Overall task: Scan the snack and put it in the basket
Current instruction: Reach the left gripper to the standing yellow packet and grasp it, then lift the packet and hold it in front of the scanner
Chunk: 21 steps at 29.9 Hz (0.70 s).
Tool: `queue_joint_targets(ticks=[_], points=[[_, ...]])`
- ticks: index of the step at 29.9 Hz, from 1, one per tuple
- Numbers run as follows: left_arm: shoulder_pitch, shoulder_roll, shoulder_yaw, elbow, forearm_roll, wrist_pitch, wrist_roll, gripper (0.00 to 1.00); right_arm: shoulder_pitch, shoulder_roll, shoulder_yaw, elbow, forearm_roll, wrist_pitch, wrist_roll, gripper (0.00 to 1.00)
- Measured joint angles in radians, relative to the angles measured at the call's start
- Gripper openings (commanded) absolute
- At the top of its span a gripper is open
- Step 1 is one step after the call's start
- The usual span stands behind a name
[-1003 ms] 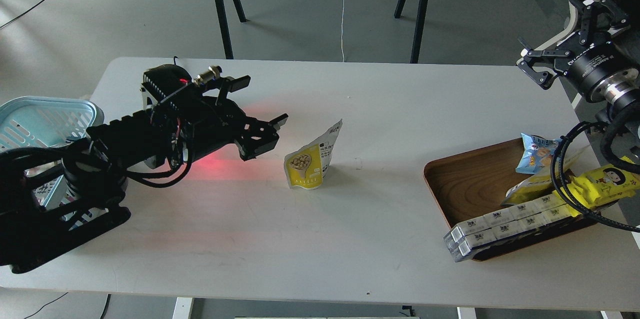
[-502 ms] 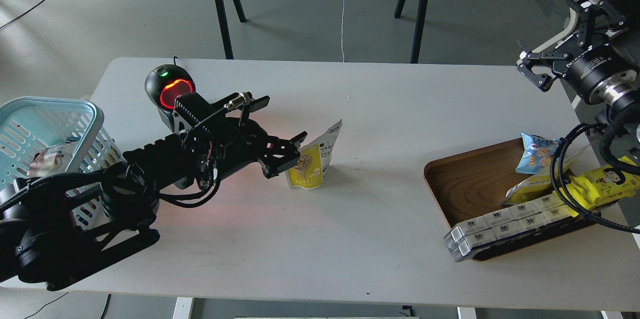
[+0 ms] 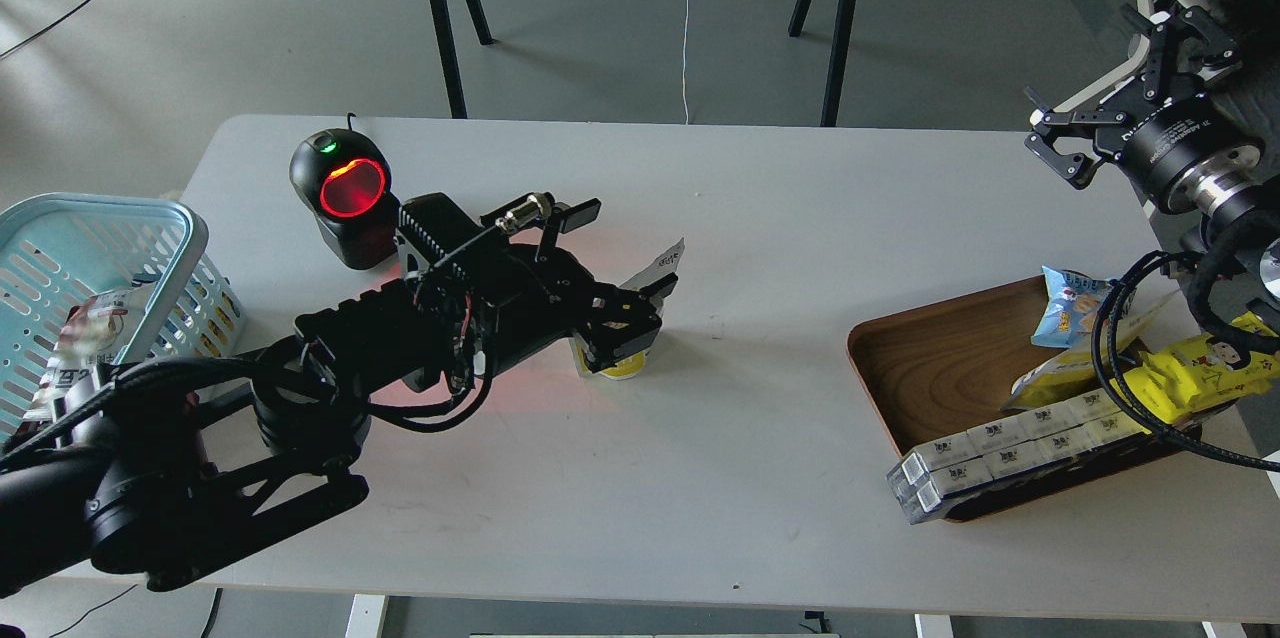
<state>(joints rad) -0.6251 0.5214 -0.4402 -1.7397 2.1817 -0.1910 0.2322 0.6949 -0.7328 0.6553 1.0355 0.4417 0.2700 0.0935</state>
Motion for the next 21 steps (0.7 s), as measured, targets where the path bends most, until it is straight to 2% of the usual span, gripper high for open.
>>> queue_joint_targets(ticks=[8,13,15,19,21], points=[[0.016,-0.035,0.005,0.071,0.0,-0.011,0.014,0.99,0.0,0.006,0.0,0.0,-0.001,-0.003,0.0,0.98],[0.041,-0.037,0.005,0.1,0.0,-0.017,0.015,0.95,0.0,0.008,0.0,0.0,-0.001,-0.007,0.0,0.98],[0.048,-0.036,0.005,0.108,0.0,-0.019,0.015,0.87,0.0,0.01,0.0,0.0,-0.001,-0.007,0.0,0.98],[0.055,-0.032,0.005,0.113,0.0,-0.03,0.015,0.53,0.0,0.013,-0.002,0.0,-0.001,-0.008,0.0,0.98],[0.057,-0.027,0.005,0.114,0.0,-0.035,0.015,0.42,0.0,0.013,-0.002,0.0,-0.001,-0.008,0.0,0.98]])
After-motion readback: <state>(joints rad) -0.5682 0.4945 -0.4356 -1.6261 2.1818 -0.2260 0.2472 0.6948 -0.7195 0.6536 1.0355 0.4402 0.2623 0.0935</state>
